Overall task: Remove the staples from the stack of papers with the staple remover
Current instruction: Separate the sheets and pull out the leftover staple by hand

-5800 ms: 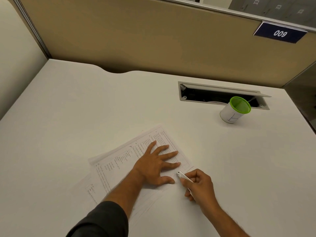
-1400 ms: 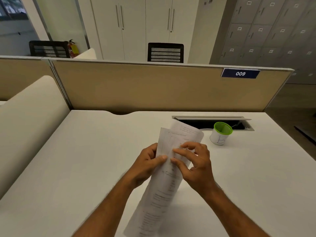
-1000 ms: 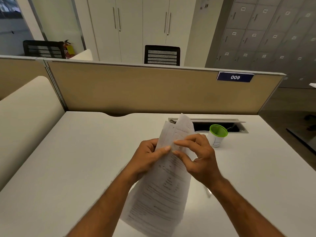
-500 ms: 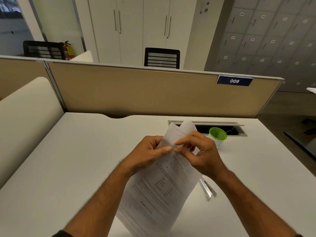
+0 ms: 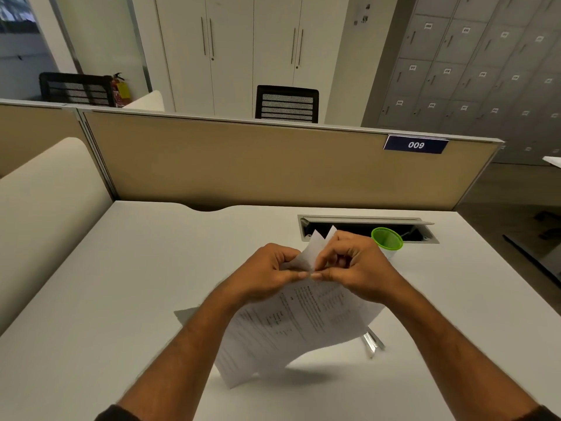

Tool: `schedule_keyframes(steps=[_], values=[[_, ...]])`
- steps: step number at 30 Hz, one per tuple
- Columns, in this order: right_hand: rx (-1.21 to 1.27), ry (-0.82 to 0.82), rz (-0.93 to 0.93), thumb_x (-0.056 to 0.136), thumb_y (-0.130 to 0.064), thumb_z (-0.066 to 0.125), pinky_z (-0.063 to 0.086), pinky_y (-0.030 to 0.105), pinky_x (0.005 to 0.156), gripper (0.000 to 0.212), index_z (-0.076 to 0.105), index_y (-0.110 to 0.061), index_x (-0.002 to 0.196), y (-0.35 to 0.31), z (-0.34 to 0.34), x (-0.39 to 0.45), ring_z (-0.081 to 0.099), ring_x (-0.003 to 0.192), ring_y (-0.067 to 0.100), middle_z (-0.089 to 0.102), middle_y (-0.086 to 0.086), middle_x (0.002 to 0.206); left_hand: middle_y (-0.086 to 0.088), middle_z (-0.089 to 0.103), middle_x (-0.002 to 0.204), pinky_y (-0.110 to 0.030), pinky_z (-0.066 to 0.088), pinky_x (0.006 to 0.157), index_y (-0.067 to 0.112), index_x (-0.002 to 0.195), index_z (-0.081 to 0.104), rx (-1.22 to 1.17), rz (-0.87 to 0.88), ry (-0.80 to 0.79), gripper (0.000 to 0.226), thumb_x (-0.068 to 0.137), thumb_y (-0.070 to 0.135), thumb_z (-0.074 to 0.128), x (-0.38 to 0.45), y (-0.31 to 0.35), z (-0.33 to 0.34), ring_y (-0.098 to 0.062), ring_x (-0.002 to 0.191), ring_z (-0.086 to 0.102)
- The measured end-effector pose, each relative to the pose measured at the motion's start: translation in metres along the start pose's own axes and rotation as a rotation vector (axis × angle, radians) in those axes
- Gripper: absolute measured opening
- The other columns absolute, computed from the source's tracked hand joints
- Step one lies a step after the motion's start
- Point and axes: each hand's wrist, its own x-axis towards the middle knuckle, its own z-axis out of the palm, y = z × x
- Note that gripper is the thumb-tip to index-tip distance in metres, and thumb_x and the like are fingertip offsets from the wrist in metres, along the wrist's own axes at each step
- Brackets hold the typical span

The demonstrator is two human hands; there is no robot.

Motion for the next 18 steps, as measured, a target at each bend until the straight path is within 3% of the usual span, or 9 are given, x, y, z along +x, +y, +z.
schedule_keyframes(steps=[7,11,18], values=[[-0.132,-0.009,0.028,0.071,-0.019,0.085,0.049,0.018,0.059,0.019,0.07,-0.029,0.07,-0.003,-0.002,0.004,0.058,0.072,0.008,0.058,-0.012,0.076,0.005,0.071,0.101,-0.023,0.048,0.073,0.024,0.103,0.075,0.179,-0.017,0.064,0.016,0.098,0.027,0.06,0.005,0.007,0.007,-0.013,0.085,0.063],[-0.222,0.045,0.049,0.069,-0.016,0.086,0.056,0.028,0.062,0.014,0.074,-0.022,0.071,-0.002,0.004,0.009,0.061,0.07,0.01,0.061,-0.008,0.075,-0.004,0.073,0.1,-0.017,0.043,0.059,0.019,0.103,0.073,0.289,-0.046,0.122,0.016,0.098,0.027,0.059,0.01,0.009,0.012,-0.012,0.074,0.061],[-0.292,0.087,0.124,0.068,-0.013,0.085,0.055,0.026,0.063,0.014,0.073,-0.02,0.07,-0.001,0.011,0.015,0.06,0.07,0.009,0.061,-0.008,0.075,-0.009,0.074,0.094,-0.031,0.055,0.066,0.014,0.095,0.072,0.316,-0.066,0.153,0.018,0.097,0.025,0.058,0.014,0.011,0.015,-0.023,0.078,0.068]])
